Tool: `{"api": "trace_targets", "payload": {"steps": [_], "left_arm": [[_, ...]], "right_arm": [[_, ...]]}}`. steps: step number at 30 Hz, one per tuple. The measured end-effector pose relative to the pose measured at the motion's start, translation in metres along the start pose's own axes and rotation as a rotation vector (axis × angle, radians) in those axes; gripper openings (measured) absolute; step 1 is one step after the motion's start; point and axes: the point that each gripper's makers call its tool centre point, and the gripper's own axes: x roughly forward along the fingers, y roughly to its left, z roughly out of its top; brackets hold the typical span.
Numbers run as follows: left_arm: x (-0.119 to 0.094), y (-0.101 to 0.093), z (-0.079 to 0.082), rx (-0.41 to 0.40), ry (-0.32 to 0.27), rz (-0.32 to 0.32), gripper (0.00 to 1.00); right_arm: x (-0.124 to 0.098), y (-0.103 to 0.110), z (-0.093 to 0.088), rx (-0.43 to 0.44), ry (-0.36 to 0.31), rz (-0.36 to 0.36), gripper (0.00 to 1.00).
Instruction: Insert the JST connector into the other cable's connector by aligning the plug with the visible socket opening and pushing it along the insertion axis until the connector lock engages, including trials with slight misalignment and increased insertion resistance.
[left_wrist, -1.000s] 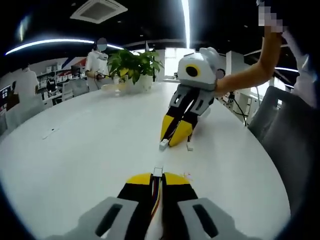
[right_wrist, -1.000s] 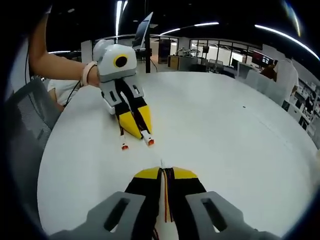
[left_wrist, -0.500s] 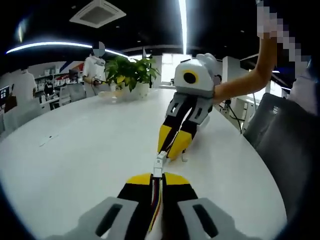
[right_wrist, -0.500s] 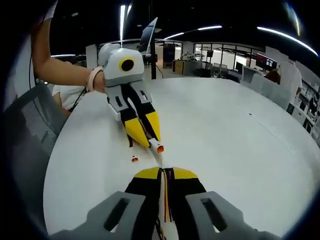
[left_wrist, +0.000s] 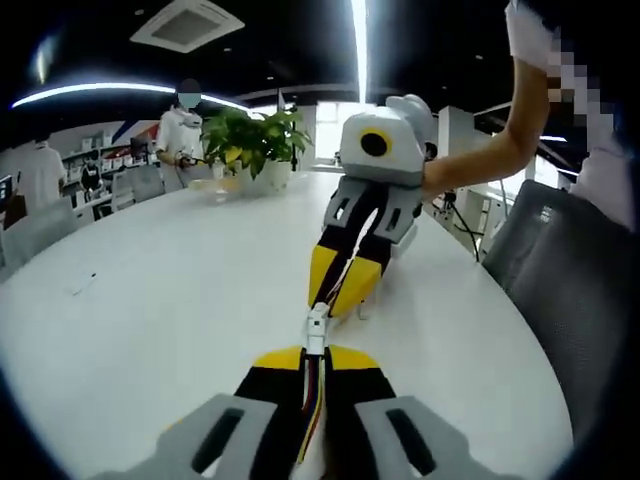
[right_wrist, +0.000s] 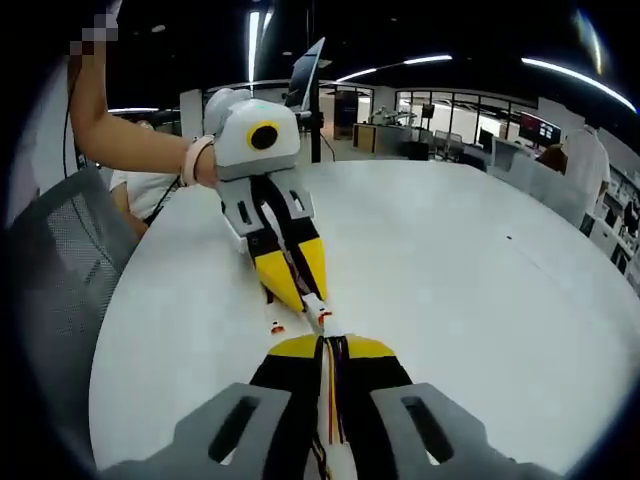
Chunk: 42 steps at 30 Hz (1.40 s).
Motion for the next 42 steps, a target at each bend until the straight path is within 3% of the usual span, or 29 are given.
{"api": "trace_targets", "payload": {"steps": [21,31,35,37,40,42], "left_arm": [[-0.005,-0.001,-0.001,0.031,0.021,-0.045,0.0],[-0.008,-0.006,0.006,0.049,-0.018,-0.087,0.0],[-0.009,-0.009,0.009,0.024,-0.045,-0.117,0.0],[-0.011,-0.012,0.016,-0.005,-0.09,-0.14,0.0],[-0.012,-0.008,0.017,-0.031,-0.109,-0.137,0.0],[-0.013,-0.007,0.018,-0.04,-0.122,-0.142,0.0]], "right_arm": [[0.004,0.013,0.001,-0.106,0.012,0.084,0.04],[0.002,0.018,0.007,-0.087,-0.037,0.138,0.04],[-0.001,0.019,0.006,-0.045,-0.063,0.177,0.04],[-0.003,0.02,0.009,-0.017,-0.097,0.198,0.04],[-0.005,0.018,0.012,0.058,-0.125,0.213,0.04],[-0.006,0.015,0.012,0.057,-0.141,0.221,0.04]]}}
